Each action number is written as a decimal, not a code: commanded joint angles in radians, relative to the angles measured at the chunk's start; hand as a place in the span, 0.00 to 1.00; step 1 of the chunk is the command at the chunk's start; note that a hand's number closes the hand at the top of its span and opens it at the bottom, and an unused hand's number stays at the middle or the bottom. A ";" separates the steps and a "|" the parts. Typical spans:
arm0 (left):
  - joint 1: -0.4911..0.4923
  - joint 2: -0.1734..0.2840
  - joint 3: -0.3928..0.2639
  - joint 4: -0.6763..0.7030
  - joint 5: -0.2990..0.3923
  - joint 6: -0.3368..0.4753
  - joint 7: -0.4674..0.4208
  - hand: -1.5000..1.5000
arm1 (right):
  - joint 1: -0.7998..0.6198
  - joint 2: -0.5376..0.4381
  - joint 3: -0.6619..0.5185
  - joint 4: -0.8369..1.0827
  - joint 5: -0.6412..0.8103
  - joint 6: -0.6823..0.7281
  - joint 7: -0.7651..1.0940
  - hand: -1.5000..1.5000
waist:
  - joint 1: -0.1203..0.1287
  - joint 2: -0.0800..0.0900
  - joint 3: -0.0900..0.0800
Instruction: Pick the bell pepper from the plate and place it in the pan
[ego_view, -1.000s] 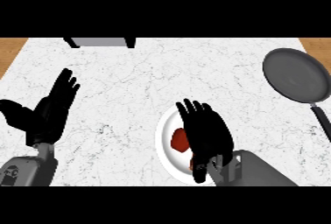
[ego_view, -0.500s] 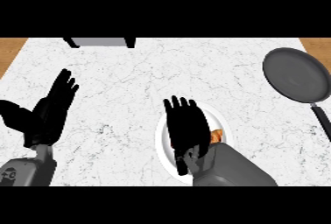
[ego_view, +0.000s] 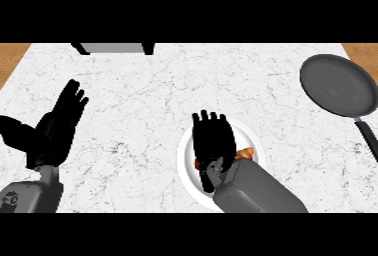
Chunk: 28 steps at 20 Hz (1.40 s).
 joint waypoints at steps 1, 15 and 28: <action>-0.044 -0.009 -0.010 -0.044 -0.016 0.020 0.078 0.50 | -0.011 0.041 -0.010 0.038 0.014 0.014 0.120 0.00 | 0.003 0.000 0.001; 0.011 -0.033 0.038 -0.051 -0.034 -0.037 0.052 0.50 | 0.027 0.042 -0.048 0.194 0.106 -0.078 -0.059 0.00 | 0.005 0.001 0.001; 0.042 -0.115 0.009 -0.016 -0.111 -0.036 -0.021 0.50 | 0.010 0.013 -0.023 0.382 0.125 -0.225 -0.311 1.00 | 0.003 0.001 0.001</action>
